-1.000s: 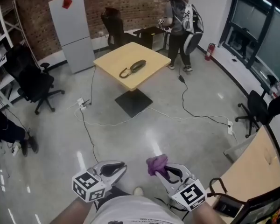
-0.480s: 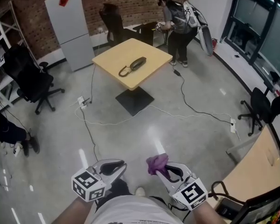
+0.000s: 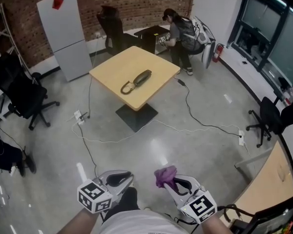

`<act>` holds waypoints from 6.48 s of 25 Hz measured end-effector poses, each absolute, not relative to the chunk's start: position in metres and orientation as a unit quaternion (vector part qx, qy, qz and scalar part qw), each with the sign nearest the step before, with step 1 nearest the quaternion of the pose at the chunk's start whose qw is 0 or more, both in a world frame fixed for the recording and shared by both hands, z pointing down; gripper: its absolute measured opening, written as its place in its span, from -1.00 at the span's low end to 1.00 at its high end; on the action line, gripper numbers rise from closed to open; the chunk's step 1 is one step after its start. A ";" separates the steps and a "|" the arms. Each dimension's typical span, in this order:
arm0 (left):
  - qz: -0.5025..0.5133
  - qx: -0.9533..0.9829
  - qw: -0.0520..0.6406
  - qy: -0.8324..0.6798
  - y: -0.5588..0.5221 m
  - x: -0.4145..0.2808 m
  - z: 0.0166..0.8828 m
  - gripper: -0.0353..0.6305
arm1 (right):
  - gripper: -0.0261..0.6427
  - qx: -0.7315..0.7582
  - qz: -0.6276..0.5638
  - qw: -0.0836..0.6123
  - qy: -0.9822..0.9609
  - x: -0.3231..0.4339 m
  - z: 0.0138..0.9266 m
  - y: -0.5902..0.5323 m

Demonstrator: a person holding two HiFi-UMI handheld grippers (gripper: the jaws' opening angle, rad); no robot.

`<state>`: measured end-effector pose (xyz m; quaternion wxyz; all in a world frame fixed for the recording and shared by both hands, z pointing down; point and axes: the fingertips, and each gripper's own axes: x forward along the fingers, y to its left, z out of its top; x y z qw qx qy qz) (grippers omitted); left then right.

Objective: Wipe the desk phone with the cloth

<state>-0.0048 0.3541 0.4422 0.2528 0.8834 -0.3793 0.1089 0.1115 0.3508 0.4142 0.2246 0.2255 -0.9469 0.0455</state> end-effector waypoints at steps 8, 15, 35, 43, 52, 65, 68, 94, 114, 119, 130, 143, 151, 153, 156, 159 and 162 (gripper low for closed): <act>0.117 0.894 0.232 -0.365 0.262 -0.062 0.433 -0.70 | -0.65 0.247 0.042 0.217 -0.944 0.054 0.402 0.261; 0.130 0.891 0.246 -0.359 0.209 -0.098 0.446 -0.60 | -0.65 0.257 0.041 0.221 -0.940 0.019 0.398 0.210; 0.235 0.828 0.267 -0.433 -0.023 -0.100 0.510 -0.14 | -0.65 0.217 0.069 0.209 -0.951 0.038 0.417 -0.016; 0.324 0.789 0.261 -0.453 -0.126 -0.094 0.546 0.05 | -0.65 0.211 0.113 0.215 -0.947 0.069 0.443 -0.072; 0.434 0.750 0.275 -0.416 -0.201 -0.086 0.632 0.31 | -0.65 0.245 0.130 0.217 -0.936 0.083 0.446 -0.100; 0.523 0.710 0.298 -0.366 -0.223 -0.097 0.689 0.42 | -0.65 0.312 0.163 0.222 -0.909 0.091 0.443 -0.103; 0.515 0.715 0.301 -0.363 -0.219 -0.096 0.692 0.43 | -0.65 0.320 0.169 0.223 -0.905 0.093 0.445 -0.103; 0.188 0.792 0.500 -0.296 -0.197 -0.077 0.561 -0.02 | -0.65 0.317 0.152 0.183 -0.918 0.055 0.426 -0.148; 0.032 0.802 0.561 -0.203 -0.179 -0.089 0.485 -0.02 | -0.65 0.259 0.180 0.085 -0.945 -0.058 0.390 -0.207; -0.003 0.793 0.573 -0.205 -0.184 -0.100 0.479 -0.02 | -0.65 0.242 0.237 0.064 -0.939 -0.061 0.400 -0.182; -0.062 0.779 0.592 -0.199 -0.196 -0.108 0.453 -0.02 | -0.65 0.161 0.282 0.045 -0.945 -0.077 0.399 -0.117; -0.083 0.772 0.597 -0.201 -0.195 -0.092 0.442 -0.02 | -0.65 0.160 0.227 0.020 -0.961 -0.074 0.368 -0.136; -0.099 0.771 0.592 -0.211 -0.199 -0.103 0.432 -0.02 | -0.65 0.082 0.247 0.052 -0.964 -0.093 0.392 -0.082; -0.105 0.772 0.591 -0.212 -0.199 -0.107 0.429 -0.02 | -0.65 0.075 0.248 0.062 -0.964 -0.087 0.398 -0.076; -0.109 0.777 0.585 -0.204 -0.196 -0.111 0.423 -0.02 | -0.65 0.085 0.245 0.073 -0.963 -0.072 0.404 -0.081; -0.110 0.783 0.583 -0.189 -0.191 -0.112 0.416 -0.02 | -0.65 0.122 0.247 0.057 -0.960 -0.054 0.398 -0.109; -0.107 0.788 0.581 -0.174 -0.183 -0.108 0.413 -0.02 | -0.65 0.162 0.242 0.025 -0.956 -0.039 0.382 -0.145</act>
